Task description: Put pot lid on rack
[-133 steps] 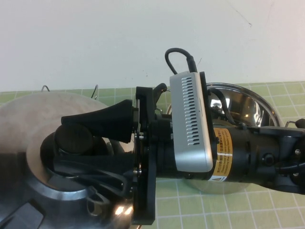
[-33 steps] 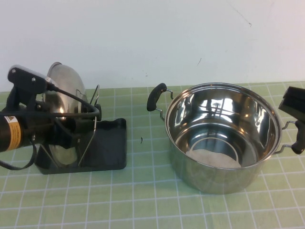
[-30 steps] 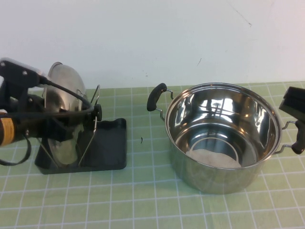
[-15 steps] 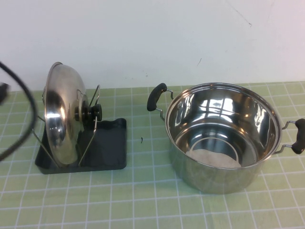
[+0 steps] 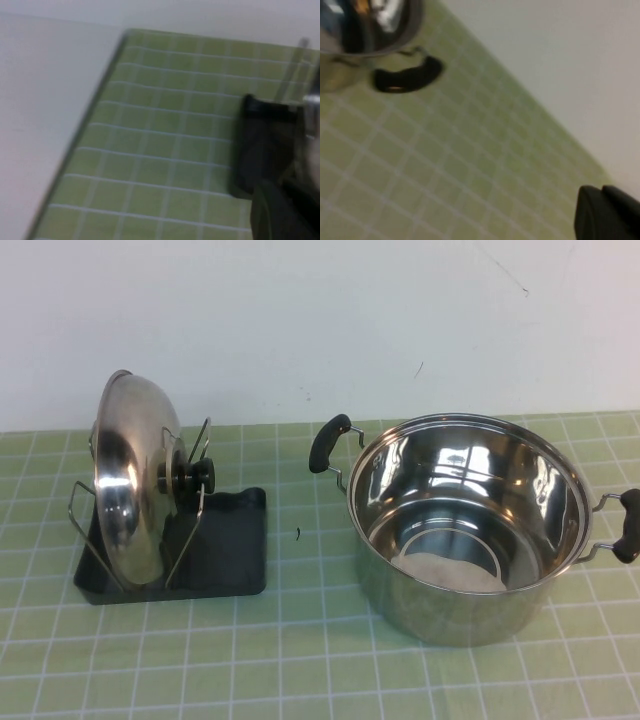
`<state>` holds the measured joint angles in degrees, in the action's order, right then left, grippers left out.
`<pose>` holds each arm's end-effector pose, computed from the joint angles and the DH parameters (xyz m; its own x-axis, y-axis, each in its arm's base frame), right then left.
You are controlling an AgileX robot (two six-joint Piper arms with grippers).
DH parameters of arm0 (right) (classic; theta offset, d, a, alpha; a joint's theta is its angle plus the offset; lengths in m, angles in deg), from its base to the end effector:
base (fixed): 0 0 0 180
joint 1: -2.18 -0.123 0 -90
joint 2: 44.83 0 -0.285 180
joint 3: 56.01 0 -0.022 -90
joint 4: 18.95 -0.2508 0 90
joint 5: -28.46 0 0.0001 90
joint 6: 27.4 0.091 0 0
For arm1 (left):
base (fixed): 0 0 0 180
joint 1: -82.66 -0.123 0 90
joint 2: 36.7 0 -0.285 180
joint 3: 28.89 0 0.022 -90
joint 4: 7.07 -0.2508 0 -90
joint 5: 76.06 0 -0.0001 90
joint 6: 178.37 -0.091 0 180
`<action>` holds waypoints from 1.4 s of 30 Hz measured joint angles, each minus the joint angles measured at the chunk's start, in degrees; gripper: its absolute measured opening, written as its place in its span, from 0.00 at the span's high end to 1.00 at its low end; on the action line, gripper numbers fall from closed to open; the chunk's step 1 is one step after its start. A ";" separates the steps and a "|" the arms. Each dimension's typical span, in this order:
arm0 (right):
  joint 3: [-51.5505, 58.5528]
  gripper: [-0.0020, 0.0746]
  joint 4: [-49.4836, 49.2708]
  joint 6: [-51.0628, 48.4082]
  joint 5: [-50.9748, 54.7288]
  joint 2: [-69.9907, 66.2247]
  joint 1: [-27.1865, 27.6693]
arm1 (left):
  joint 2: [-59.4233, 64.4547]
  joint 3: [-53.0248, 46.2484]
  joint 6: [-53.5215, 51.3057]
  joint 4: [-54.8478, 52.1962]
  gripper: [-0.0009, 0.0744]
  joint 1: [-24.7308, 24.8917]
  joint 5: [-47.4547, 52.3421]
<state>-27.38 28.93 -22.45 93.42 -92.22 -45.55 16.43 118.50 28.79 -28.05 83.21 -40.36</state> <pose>0.1097 0.0297 0.3703 -0.3442 -0.7576 -0.5546 -0.3474 0.6515 -0.6744 0.1550 0.0176 0.3475 -0.4571 -0.1631 -0.8743 -0.2543 0.9660 -0.0473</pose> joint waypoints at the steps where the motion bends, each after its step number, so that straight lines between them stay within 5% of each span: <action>1: 0.00 0.98 -5.73 -1.21 -0.28 1.37 0.00 | -1.00 -0.77 -4.25 5.10 0.99 0.00 -0.67; 7: 5.96 0.98 -25.24 -7.88 -9.97 12.78 0.00 | -13.19 -10.48 -29.86 36.56 0.99 0.00 -7.03; 17: 25.55 0.98 -33.63 -14.51 -29.33 22.60 0.00 | -29.57 -28.29 -60.29 68.93 0.99 0.00 -12.04; 42: 29.60 0.98 -34.25 -14.72 -31.36 22.71 0.00 | -32.59 -31.03 -63.79 72.98 0.99 0.00 -13.69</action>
<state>2.22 -5.32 -37.17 62.06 -69.51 -45.55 -16.16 87.48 -35.00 44.93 83.21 -54.05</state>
